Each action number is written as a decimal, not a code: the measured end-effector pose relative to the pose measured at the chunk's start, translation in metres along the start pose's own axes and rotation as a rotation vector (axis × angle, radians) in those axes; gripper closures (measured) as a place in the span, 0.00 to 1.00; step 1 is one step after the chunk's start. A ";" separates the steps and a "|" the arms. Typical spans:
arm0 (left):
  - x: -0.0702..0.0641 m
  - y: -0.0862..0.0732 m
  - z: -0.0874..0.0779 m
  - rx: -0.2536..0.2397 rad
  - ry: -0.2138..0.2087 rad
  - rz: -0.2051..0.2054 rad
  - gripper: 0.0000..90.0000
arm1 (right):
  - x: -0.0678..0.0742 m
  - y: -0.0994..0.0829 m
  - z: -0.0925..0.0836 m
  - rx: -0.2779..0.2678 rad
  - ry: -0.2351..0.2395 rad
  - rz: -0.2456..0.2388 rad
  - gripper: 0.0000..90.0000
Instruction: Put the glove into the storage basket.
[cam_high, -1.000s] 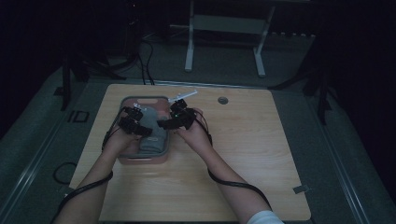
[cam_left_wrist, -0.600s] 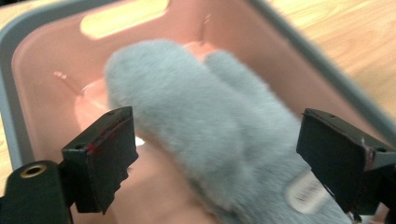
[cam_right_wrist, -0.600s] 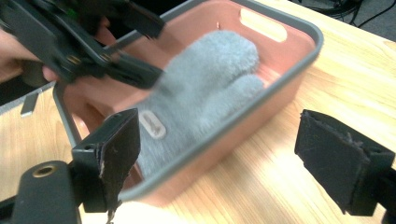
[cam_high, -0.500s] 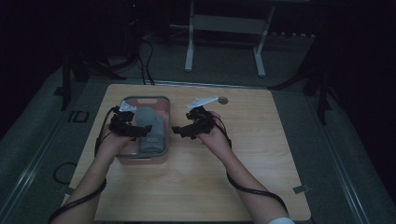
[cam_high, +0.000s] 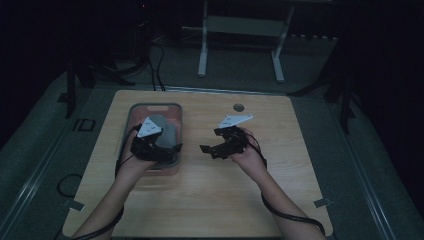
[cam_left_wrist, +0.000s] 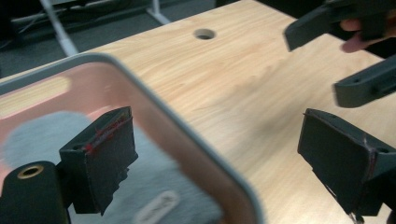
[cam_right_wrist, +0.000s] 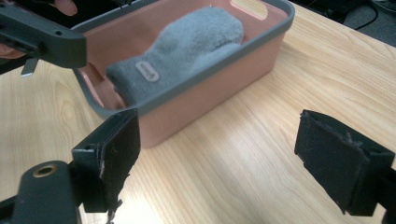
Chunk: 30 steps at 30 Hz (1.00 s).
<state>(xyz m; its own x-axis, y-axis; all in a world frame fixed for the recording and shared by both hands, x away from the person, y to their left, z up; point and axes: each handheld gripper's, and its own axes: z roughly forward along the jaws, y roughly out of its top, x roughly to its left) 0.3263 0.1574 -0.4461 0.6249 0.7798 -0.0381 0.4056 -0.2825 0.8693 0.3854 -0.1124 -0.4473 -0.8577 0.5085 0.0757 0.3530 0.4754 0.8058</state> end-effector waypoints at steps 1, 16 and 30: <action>-0.004 0.000 0.001 0.001 -0.011 0.006 0.13 | -0.001 -0.003 -0.003 -0.001 0.001 0.000 0.16; -0.062 -0.015 0.041 0.005 -0.178 0.125 0.13 | -0.024 -0.060 -0.041 0.025 -0.030 -0.001 0.16; -0.086 -0.040 0.078 0.031 -0.290 0.140 0.13 | -0.040 -0.120 -0.068 0.012 -0.029 0.028 0.16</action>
<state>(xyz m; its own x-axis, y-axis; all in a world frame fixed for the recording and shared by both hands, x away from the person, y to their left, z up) 0.3086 0.0575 -0.5159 0.8381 0.5419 -0.0620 0.3198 -0.3961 0.8607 0.3518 -0.2387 -0.5068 -0.8364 0.5421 0.0805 0.3807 0.4692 0.7968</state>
